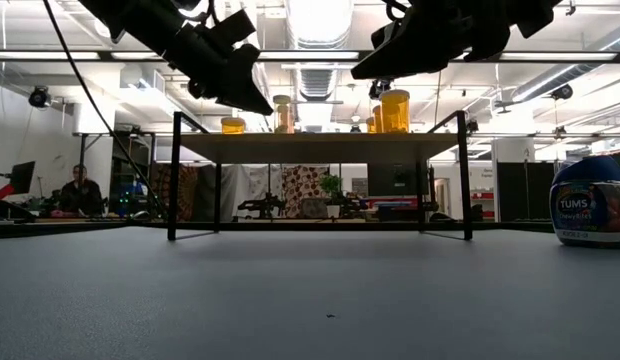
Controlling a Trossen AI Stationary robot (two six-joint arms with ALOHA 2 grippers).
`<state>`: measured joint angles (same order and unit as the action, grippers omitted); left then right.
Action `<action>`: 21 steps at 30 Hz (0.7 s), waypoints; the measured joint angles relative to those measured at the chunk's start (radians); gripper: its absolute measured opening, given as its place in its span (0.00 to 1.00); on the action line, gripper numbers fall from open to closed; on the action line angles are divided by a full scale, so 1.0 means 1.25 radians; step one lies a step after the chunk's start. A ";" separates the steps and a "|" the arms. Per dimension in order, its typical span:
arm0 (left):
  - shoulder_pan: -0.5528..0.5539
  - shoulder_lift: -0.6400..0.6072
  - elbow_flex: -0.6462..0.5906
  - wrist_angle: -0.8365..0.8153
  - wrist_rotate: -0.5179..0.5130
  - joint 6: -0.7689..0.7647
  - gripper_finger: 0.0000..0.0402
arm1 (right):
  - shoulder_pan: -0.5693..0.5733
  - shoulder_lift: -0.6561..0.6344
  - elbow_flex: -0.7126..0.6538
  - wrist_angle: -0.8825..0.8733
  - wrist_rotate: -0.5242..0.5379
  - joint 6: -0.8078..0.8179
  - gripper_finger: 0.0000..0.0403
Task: Pick and place medicine bottles onto shelf by color
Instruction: Adjust the small pill bottles
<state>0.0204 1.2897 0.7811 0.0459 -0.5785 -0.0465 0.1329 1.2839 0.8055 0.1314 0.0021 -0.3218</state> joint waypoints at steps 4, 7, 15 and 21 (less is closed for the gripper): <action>0.000 0.000 0.000 0.000 0.000 0.000 0.02 | 0.000 0.000 0.000 0.000 0.000 0.000 0.02; 0.000 0.000 0.000 0.000 0.000 0.000 0.02 | 0.000 0.000 0.000 0.000 0.000 0.000 0.02; 0.000 0.000 0.000 0.008 0.000 0.000 0.02 | 0.000 0.000 0.000 0.000 0.000 0.000 0.02; 0.000 0.000 0.000 0.026 0.000 0.001 0.02 | 0.000 0.000 0.000 0.000 0.000 0.000 0.02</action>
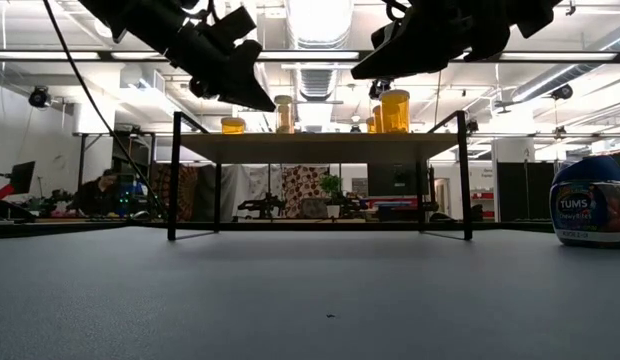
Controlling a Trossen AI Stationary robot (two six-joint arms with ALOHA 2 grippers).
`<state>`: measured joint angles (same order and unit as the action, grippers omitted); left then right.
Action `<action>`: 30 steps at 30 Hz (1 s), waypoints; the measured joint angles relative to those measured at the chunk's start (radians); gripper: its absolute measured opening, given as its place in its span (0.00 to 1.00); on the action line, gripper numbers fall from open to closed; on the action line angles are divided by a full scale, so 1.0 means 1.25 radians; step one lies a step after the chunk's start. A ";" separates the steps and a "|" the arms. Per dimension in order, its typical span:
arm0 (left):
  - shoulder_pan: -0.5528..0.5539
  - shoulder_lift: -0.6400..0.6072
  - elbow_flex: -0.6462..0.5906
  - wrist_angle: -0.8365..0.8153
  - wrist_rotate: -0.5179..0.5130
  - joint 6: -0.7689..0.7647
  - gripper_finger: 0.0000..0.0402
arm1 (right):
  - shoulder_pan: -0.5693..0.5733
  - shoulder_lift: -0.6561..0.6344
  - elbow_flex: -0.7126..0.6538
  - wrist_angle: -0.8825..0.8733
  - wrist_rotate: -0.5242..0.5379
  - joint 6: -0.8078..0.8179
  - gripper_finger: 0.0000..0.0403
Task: Pick and place medicine bottles onto shelf by color
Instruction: Adjust the small pill bottles, then put the blue pill bottle on the shelf
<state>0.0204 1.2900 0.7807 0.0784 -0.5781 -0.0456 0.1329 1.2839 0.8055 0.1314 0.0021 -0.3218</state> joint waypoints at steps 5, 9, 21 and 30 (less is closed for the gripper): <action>0.000 0.000 0.000 -0.008 0.000 0.000 0.02 | 0.000 0.000 0.000 0.000 0.000 0.000 0.02; -0.008 -0.005 0.000 -0.019 0.000 0.000 0.02 | 0.000 0.000 0.000 -0.005 0.000 0.000 0.02; -0.166 -0.124 0.003 -0.006 0.007 0.104 0.02 | 0.000 0.000 0.000 0.009 0.000 0.069 0.02; -0.270 -0.207 0.001 -0.004 0.009 0.236 0.02 | 0.007 0.000 0.070 -0.141 -0.001 0.322 0.02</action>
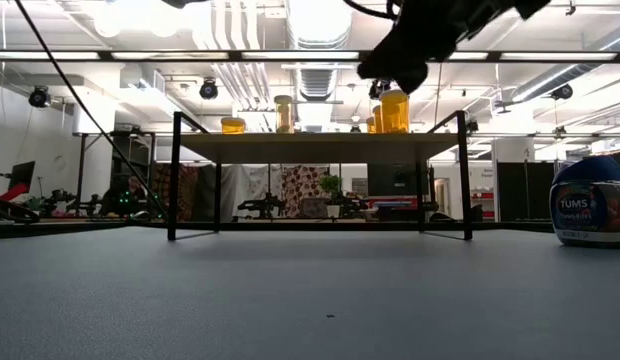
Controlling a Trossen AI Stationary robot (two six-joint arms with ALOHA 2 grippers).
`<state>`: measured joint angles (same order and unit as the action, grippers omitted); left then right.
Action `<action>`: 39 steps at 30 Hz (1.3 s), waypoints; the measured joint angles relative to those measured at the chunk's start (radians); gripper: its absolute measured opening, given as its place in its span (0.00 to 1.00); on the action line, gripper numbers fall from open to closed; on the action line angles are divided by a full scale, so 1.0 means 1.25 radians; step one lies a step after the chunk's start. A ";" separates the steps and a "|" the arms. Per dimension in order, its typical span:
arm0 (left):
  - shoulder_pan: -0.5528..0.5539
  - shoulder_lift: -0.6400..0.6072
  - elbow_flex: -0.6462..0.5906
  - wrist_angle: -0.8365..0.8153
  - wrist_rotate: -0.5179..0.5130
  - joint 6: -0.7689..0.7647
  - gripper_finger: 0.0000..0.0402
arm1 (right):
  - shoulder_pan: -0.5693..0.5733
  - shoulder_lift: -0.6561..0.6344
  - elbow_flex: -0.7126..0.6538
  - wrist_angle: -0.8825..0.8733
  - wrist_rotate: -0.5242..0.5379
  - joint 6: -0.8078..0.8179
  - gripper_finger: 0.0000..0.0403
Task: Pick and place medicine bottles onto shelf by color
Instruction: Put the blue pill bottle on the shelf
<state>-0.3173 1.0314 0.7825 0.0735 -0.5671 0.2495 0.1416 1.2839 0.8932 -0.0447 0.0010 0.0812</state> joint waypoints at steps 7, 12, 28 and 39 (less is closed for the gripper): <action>-0.011 -0.004 -0.002 -0.010 0.000 0.086 0.02 | 0.054 0.002 0.119 -0.208 0.000 0.165 0.02; -0.011 -0.015 -0.004 -0.010 0.000 0.121 0.02 | 0.084 0.002 0.217 -0.393 -0.001 0.328 0.02; -0.010 -0.049 -0.049 -0.066 0.000 0.141 0.02 | 0.087 0.002 0.263 -0.972 0.001 0.861 0.02; -0.010 -0.102 -0.069 -0.027 -0.001 0.125 0.02 | 0.076 0.002 0.230 -1.109 0.043 0.950 0.15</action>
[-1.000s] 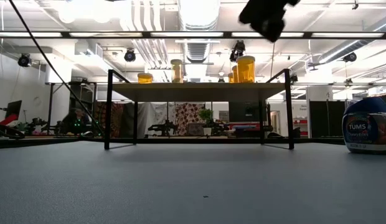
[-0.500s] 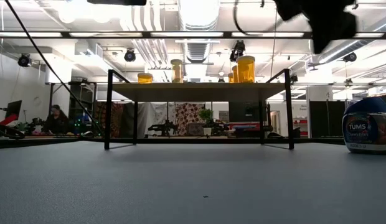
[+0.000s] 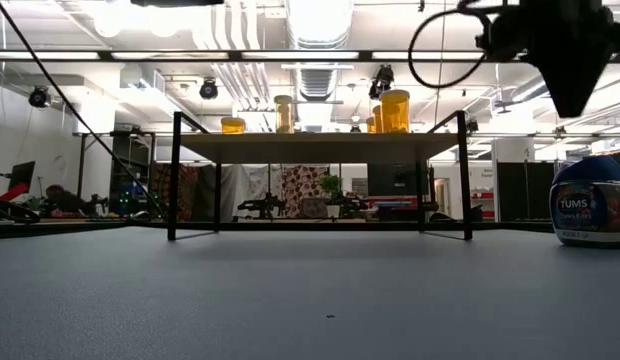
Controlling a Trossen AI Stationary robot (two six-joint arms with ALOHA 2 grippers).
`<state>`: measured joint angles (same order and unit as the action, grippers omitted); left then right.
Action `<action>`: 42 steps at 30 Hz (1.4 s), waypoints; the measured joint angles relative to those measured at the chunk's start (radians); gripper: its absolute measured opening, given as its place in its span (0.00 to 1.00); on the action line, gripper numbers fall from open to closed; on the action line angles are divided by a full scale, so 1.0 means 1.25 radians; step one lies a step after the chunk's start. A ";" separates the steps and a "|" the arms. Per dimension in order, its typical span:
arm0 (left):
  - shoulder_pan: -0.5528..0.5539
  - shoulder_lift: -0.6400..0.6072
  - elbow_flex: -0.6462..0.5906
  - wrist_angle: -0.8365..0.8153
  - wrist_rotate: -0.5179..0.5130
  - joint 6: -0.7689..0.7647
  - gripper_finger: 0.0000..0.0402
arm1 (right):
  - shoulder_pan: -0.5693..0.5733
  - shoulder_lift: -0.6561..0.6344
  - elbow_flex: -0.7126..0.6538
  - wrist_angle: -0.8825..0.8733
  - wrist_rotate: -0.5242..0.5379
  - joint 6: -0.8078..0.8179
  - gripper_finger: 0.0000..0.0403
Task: Pick and place medicine bottles onto shelf by color
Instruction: Put the blue pill bottle on the shelf
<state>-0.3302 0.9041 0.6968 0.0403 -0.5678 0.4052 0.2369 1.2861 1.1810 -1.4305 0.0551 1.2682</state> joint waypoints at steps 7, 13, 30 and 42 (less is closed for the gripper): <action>0.000 -0.064 -0.043 0.009 0.000 -0.006 0.02 | 0.000 0.000 -0.102 0.009 0.009 0.022 0.46; 0.000 -0.103 -0.054 0.021 0.000 -0.008 0.02 | 0.000 -0.005 -0.162 0.042 0.020 0.041 0.68; 0.000 -0.085 -0.055 0.017 0.000 -0.005 0.02 | 0.000 -0.023 -0.149 0.075 0.040 0.053 0.83; 0.000 -0.085 -0.055 0.016 0.000 -0.006 0.02 | 0.000 -0.020 -0.260 0.175 0.049 0.088 0.81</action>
<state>-0.3302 0.7979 0.6276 0.0602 -0.5678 0.3977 0.2367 1.2617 0.8564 -1.2118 0.1167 1.3784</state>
